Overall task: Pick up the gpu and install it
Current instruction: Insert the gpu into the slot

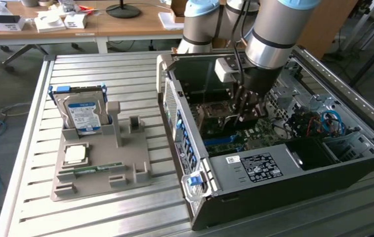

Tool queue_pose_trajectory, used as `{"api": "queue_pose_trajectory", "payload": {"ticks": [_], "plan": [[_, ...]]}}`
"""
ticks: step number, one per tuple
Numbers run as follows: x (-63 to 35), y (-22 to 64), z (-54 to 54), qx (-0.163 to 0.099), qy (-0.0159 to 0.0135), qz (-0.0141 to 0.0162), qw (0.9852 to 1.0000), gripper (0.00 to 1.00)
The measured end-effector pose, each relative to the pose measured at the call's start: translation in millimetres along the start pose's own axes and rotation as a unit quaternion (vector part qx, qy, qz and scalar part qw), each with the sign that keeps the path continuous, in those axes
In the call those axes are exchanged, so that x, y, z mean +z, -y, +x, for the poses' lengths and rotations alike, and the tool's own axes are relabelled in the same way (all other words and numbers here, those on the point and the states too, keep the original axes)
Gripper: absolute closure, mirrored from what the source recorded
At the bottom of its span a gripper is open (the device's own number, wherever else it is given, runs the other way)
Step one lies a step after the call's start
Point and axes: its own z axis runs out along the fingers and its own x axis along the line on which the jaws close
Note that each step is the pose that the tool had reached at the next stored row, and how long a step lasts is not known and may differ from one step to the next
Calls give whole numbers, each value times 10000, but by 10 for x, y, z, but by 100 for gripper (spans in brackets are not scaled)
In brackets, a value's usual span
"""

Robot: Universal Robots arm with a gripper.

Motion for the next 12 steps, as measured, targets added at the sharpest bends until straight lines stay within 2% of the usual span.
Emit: {"api": "queue_pose_trajectory", "payload": {"ticks": [12], "plan": [[30,-65,2,1,-1,2,10000,74]]}}
